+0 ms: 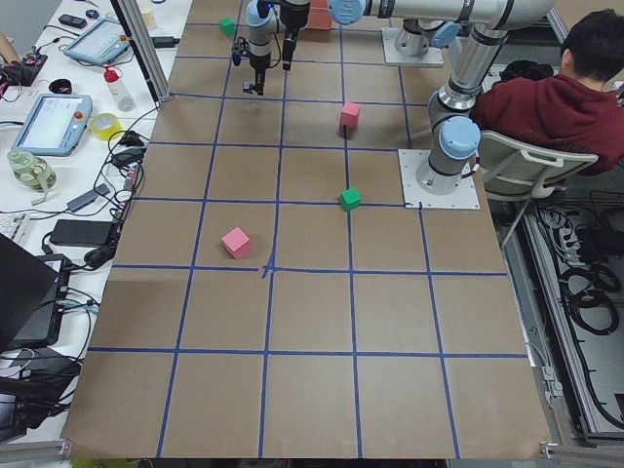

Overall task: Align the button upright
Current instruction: 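Carry the held button with the right gripper toward the table center, then set the button down with the right gripper while the left arm approaches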

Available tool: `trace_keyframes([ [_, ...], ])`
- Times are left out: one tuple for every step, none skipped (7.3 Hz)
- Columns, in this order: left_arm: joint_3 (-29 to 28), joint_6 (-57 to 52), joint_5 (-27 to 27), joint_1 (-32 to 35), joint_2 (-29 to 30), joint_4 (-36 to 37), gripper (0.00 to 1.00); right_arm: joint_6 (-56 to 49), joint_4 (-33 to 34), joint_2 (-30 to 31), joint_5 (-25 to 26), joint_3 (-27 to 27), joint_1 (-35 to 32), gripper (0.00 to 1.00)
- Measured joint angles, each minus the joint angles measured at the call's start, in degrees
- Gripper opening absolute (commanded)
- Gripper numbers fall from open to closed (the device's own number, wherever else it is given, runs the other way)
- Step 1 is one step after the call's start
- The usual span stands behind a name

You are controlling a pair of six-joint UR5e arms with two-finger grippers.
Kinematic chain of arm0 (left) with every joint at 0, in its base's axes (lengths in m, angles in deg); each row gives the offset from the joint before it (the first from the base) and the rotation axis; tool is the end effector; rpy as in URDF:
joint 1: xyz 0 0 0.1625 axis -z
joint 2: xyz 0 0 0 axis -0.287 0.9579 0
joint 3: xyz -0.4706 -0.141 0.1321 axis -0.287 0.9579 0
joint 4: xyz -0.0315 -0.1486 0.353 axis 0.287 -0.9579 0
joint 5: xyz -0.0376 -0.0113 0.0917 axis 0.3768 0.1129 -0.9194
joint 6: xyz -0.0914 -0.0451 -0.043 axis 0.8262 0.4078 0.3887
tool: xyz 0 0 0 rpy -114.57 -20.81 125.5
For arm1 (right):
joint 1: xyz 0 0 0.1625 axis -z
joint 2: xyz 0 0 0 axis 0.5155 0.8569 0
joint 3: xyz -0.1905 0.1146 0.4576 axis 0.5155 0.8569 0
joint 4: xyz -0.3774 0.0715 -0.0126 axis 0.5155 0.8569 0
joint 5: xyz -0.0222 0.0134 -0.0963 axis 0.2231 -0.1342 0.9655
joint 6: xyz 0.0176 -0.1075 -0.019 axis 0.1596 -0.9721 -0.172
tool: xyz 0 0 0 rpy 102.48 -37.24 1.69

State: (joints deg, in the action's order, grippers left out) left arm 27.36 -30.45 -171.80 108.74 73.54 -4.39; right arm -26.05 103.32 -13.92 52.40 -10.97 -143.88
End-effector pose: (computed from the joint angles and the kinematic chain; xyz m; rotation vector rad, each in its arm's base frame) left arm -0.1487 -0.4568 0.5799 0.1641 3.1166 -0.2145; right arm 0.4088 -0.6456 0.2861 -0.0152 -3.1029 0.1275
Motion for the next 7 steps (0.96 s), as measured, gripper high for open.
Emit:
trace_keyframes([
  [-0.04, 0.08, -0.04, 0.09, 0.0, -0.02, 1.0, -0.04, 0.48, -0.59, -0.61, -0.42, -0.05, 0.0],
  [0.04, 0.1, -0.06, 0.1, 0.0, -0.08, 1.0, -0.08, 0.86, -0.79, -0.79, -1.47, -0.07, 0.0],
  [0.12, 0.12, -0.06, 0.01, 0.0, -0.13, 1.0, -0.13, 1.68, -0.77, -0.87, -2.88, -0.09, 0.4],
  [0.16, 0.14, -0.01, -0.06, 0.35, -0.1, 1.0, -0.3, 2.73, -0.75, -1.04, -3.86, -0.09, 0.99],
  [0.03, 0.12, 0.08, -0.13, 1.24, 0.01, 1.0, -0.51, 3.38, -0.64, -1.26, -4.27, -0.09, 1.0],
  [-0.03, 0.14, 0.09, -0.17, 2.32, 0.28, 1.0, -0.63, 3.71, -0.53, -1.41, -4.44, -0.09, 1.0],
  [0.47, 0.37, 0.17, -0.18, 3.51, 0.76, 1.0, -0.73, 3.74, 0.11, -1.41, -4.47, -0.06, 1.0],
])
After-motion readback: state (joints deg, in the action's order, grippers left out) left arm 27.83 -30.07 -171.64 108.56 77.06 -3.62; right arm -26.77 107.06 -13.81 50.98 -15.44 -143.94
